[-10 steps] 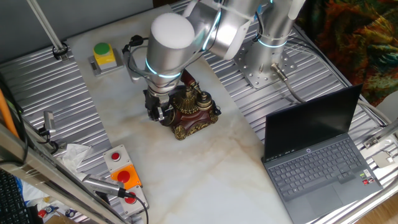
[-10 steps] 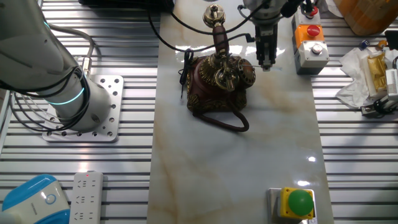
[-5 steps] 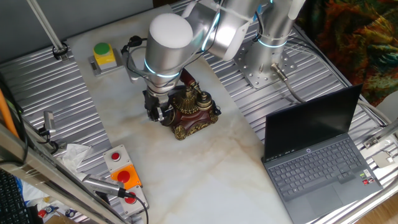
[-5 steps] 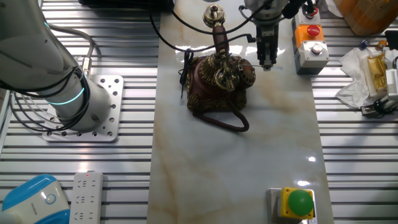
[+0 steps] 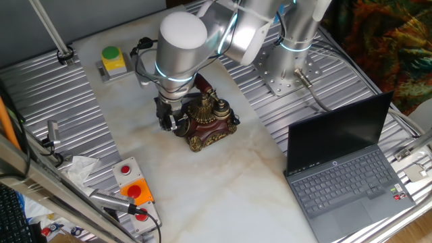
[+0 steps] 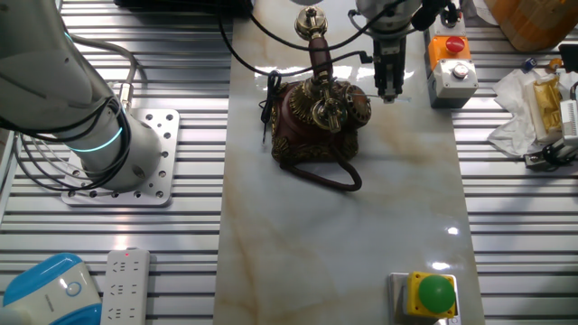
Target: Dial a number on an old rotary phone
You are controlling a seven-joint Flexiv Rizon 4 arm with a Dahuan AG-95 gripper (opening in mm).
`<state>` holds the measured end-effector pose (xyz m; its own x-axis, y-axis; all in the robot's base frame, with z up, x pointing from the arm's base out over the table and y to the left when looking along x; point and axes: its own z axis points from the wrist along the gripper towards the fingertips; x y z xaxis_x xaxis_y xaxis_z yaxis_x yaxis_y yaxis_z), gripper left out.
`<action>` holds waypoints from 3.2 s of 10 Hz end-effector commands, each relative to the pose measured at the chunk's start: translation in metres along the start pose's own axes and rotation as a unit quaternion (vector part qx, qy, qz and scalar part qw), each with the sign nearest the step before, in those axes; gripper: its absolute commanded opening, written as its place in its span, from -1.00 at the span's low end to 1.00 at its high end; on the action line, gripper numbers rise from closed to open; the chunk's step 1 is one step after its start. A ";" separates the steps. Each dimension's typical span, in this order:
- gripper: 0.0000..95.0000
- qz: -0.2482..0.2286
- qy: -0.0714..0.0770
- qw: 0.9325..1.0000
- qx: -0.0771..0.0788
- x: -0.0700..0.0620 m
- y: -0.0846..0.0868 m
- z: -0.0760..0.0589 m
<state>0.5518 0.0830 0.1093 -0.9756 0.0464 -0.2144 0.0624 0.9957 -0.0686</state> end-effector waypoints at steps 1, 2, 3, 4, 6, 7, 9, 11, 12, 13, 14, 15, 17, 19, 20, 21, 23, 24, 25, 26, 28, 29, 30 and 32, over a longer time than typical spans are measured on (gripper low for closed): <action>-1.00 -0.002 -0.002 1.000 -0.001 0.000 -0.001 0.000; -1.00 -0.001 -0.002 1.000 -0.001 0.000 -0.001 0.000; -1.00 -0.001 -0.001 1.000 0.000 0.000 -0.001 0.000; -1.00 -0.001 -0.001 1.000 -0.001 0.000 -0.001 0.000; -1.00 -0.001 0.000 1.000 -0.001 -0.002 -0.001 0.000; -1.00 0.000 0.000 1.000 -0.002 -0.005 -0.002 0.000; -1.00 0.000 -0.003 1.000 0.000 -0.008 -0.002 -0.001; -1.00 0.000 -0.009 1.000 -0.003 -0.009 -0.002 -0.001; -1.00 0.002 -0.005 1.000 -0.008 -0.009 -0.002 -0.003; -1.00 0.003 -0.005 1.000 -0.008 -0.009 -0.002 -0.005; -1.00 0.005 -0.010 1.000 -0.009 -0.009 -0.003 -0.007; -1.00 0.005 -0.025 1.000 -0.011 -0.010 -0.003 -0.009; -1.00 0.004 -0.043 0.999 -0.017 -0.010 -0.004 -0.010; -1.00 -0.003 -0.051 0.999 -0.017 -0.011 -0.005 -0.013; -1.00 -0.006 -0.050 0.999 -0.017 -0.011 -0.005 -0.014; -1.00 -0.007 -0.054 0.998 -0.018 -0.011 -0.006 -0.014; -1.00 -0.010 -0.067 0.998 -0.018 -0.011 -0.006 -0.015; -1.00 -0.010 -0.069 0.997 -0.018 -0.011 -0.006 -0.015; -1.00 -0.010 -0.071 0.997 -0.018 -0.011 -0.006 -0.015; -1.00 -0.011 -0.072 0.997 -0.018 -0.011 -0.006 -0.015; -1.00 -0.012 -0.076 0.997 -0.018 -0.011 -0.006 -0.015; -1.00 -0.014 -0.082 0.996 -0.018 -0.011 -0.006 -0.015; -1.00 -0.014 -0.085 0.996 -0.019 -0.011 -0.006 -0.015; -1.00 -0.014 -0.086 0.996 -0.018 -0.011 -0.006 -0.015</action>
<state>0.5575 0.0781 0.1270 -0.9291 0.0071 -0.3698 0.0235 0.9989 -0.0399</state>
